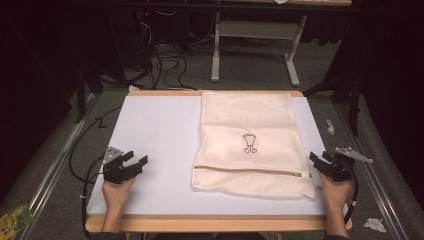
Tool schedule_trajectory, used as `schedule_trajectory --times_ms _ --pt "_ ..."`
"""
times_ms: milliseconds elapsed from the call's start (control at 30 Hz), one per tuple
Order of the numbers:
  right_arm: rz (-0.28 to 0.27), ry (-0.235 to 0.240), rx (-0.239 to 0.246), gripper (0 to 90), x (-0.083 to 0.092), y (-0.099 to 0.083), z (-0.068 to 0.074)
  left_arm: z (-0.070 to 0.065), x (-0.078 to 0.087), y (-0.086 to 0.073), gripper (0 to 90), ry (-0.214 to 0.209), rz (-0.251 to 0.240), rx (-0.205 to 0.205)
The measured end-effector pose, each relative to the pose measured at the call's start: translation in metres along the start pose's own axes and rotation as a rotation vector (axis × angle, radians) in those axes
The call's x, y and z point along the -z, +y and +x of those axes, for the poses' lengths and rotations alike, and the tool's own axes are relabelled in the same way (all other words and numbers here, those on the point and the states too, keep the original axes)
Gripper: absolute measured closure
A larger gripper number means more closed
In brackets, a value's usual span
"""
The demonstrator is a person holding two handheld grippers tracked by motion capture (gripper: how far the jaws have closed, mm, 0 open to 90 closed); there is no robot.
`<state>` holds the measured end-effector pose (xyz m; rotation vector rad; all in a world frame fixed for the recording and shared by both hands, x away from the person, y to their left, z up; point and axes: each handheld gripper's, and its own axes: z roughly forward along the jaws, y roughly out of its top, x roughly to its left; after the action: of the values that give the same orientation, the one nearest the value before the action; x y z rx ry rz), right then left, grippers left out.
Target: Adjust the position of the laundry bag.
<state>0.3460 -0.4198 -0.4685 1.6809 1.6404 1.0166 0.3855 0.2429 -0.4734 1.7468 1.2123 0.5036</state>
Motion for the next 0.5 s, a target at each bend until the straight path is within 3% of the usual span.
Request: schedule_trajectory --times_ms 267,333,500 --pt "0.012 0.022 -0.014 43.9 0.010 0.002 0.000 -0.017 -0.004 0.007 35.4 -0.044 0.016 -0.032" --pt "0.020 0.052 -0.019 44.4 0.011 0.002 -0.001 -0.025 -0.006 0.010 35.6 -0.054 0.029 -0.049" --pt "0.040 0.076 -0.008 45.7 0.011 0.001 0.001 -0.034 -0.009 0.013 35.6 -0.077 0.046 -0.060"
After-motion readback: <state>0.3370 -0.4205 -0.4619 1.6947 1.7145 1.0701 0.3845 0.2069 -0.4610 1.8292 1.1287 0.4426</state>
